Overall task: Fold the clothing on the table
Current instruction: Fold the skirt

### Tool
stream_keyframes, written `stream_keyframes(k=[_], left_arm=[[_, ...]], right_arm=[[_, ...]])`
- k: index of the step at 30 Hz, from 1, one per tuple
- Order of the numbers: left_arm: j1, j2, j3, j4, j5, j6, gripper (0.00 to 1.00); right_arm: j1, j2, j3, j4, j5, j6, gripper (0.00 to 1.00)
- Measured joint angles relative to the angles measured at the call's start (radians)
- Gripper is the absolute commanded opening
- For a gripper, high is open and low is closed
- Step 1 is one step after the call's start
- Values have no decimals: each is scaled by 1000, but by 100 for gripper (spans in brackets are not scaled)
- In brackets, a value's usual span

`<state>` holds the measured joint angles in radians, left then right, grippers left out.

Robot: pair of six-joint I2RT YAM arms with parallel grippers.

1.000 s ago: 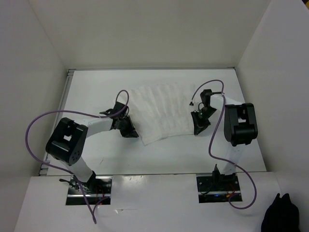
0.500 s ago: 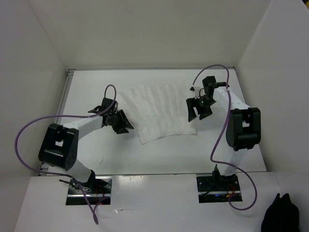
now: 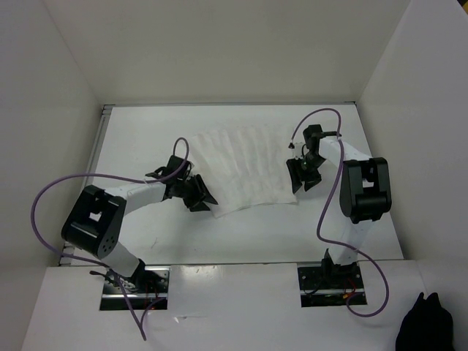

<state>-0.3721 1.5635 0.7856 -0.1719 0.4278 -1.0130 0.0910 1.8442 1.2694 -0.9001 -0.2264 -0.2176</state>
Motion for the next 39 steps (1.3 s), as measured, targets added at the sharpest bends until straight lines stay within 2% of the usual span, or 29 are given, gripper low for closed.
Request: stream_keyframes(k=[6, 8, 13, 15, 16, 18, 21, 24, 28, 31, 33, 34, 37, 38, 39], left_arm=[[-56, 14, 0, 7, 5, -36, 51], [-67, 34, 0, 18, 4, -40, 51], [-77, 128, 15, 22, 21, -45, 41], [-77, 145, 31, 26, 20, -39, 33], [-77, 151, 35, 27, 16, -39, 29], [-77, 160, 37, 28, 14, -39, 20], [-76, 165, 42, 21, 0, -35, 18], [-59, 171, 56, 11, -9, -28, 17], [-4, 177, 87, -19, -42, 9, 17], [33, 190, 119, -35, -67, 29, 22], [51, 195, 135, -42, -76, 47, 33], [57, 198, 144, -46, -72, 48, 51], [64, 201, 168, -45, -47, 66, 64], [64, 200, 172, -46, -45, 71, 74], [64, 196, 173, -46, -37, 69, 78]], right_arm=[[0, 12, 0, 3, 8, 0, 59], [0, 17, 0, 2, 7, 0, 54], [0, 18, 0, 2, 6, 0, 52], [0, 19, 0, 2, 6, 0, 52], [0, 21, 0, 2, 6, 0, 50], [0, 24, 0, 3, 6, -5, 35], [0, 29, 0, 3, 0, -1, 19], [0, 35, 2, 2, -14, 9, 15], [0, 58, 23, 3, -46, 18, 15], [0, 74, 39, 16, -79, 24, 15], [0, 77, 51, 26, -104, 32, 17], [0, 77, 58, 30, -118, 37, 28], [0, 75, 71, 46, -161, 37, 58], [0, 71, 70, 49, -177, 39, 63], [0, 61, 60, 56, -190, 34, 67]])
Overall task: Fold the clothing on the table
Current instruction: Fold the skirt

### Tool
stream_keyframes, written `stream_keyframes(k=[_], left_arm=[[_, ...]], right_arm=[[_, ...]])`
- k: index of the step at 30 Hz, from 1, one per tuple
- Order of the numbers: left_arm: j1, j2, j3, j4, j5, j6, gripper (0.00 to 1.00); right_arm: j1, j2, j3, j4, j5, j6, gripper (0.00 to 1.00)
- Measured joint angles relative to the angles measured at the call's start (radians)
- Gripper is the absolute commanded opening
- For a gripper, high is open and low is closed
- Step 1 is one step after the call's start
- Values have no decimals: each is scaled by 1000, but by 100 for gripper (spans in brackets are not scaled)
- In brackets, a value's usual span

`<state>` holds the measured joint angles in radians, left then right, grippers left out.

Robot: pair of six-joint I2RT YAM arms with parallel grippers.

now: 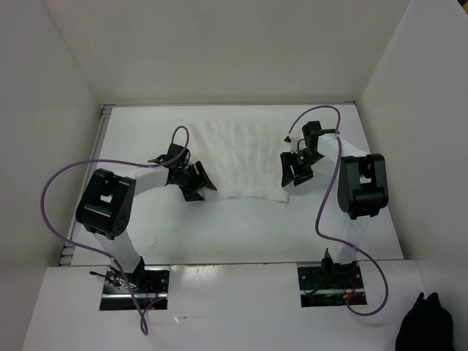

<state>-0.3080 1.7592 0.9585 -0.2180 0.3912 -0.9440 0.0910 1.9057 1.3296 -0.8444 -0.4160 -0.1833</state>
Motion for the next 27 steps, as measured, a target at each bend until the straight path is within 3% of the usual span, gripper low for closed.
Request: stream_keyframes(k=[8, 11, 19, 23, 27], left_arm=[[0, -142, -16, -66, -28, 29, 80], [0, -140, -35, -75, -28, 42, 73], [-18, -119, -83, -104, -55, 54, 71], [-25, -118, -90, -91, -76, 50, 70], [-31, -113, -87, -72, -93, 48, 67]], right_arm=[[0, -167, -214, 47, -84, 38, 69], [1, -162, -234, 50, -92, 61, 68], [1, -118, -234, 76, -89, 97, 67], [1, -82, -229, 71, -97, 113, 64], [2, -69, -221, 76, -97, 126, 51]])
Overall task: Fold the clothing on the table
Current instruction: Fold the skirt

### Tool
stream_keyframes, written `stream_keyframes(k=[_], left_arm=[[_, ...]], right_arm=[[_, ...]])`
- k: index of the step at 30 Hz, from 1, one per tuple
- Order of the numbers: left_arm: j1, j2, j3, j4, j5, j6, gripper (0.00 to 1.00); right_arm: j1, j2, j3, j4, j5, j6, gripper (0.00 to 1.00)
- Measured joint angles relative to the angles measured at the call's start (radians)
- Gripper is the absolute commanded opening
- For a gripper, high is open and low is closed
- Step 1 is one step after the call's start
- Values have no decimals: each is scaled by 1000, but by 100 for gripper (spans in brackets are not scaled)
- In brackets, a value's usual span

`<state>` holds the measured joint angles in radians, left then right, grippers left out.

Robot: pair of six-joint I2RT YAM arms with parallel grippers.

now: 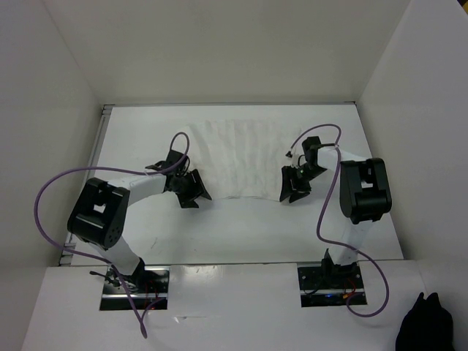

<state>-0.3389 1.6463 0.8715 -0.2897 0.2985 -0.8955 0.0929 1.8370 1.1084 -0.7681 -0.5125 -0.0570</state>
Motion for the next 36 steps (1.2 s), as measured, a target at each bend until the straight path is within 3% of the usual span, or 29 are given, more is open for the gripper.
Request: stream_keyframes(k=[8, 12, 22, 23, 25, 26, 29, 36], left_arm=[[0, 34, 28, 38, -19, -1, 61], [0, 39, 28, 63, -24, -2, 59], [-14, 77, 29, 126, -23, -29, 32], [-16, 81, 29, 130, -22, -33, 26], [-22, 90, 30, 142, -23, -35, 16], [-25, 94, 30, 145, -22, -38, 7], [-28, 100, 30, 151, -21, -47, 4], [-30, 68, 39, 87, -52, -17, 1]], right_arm=[[6, 14, 2, 14, 3, 16, 39], [7, 17, 2, 18, 5, 17, 37], [8, 18, 2, 23, 9, 16, 30], [8, 18, 2, 24, 10, 16, 30], [8, 18, 2, 26, 11, 16, 24], [8, 18, 2, 26, 11, 16, 15], [8, 18, 2, 30, 11, 16, 0], [7, -1, 16, 16, -30, -45, 0]])
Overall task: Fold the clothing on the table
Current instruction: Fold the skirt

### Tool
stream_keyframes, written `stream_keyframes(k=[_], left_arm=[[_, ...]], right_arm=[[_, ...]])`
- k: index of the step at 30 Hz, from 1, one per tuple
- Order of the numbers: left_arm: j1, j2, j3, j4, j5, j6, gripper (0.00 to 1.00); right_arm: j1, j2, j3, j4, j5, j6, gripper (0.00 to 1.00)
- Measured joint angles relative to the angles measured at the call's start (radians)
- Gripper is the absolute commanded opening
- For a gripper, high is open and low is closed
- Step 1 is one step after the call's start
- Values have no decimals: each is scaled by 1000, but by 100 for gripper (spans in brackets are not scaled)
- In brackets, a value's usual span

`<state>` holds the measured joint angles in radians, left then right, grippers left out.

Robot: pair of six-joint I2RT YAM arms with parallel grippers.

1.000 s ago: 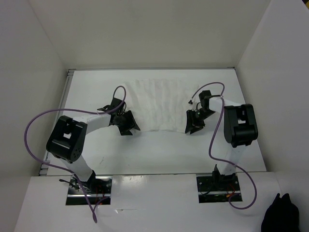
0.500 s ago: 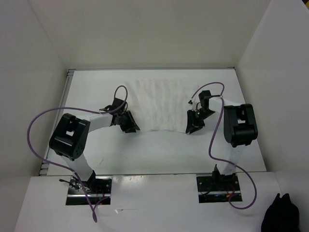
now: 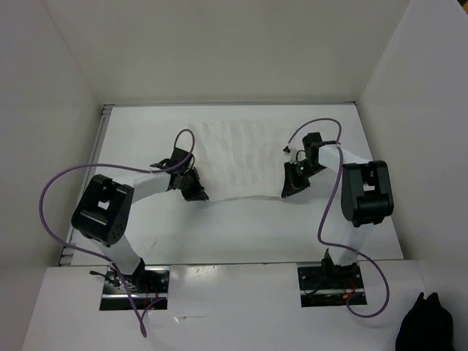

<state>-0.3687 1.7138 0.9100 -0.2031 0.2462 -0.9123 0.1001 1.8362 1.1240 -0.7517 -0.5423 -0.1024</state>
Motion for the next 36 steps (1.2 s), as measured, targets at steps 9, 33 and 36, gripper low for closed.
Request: stream_keyframes(k=[9, 33, 36], left_arm=[[-14, -274, 1, -192, 37, 122, 0], [76, -470, 73, -283, 233, 79, 0], [120, -470, 78, -243, 238, 39, 0]], right_arm=[[1, -311, 60, -117, -53, -293, 0], [-68, -157, 363, -508, -352, -581, 0], [-68, -124, 399, -517, -422, -563, 0]])
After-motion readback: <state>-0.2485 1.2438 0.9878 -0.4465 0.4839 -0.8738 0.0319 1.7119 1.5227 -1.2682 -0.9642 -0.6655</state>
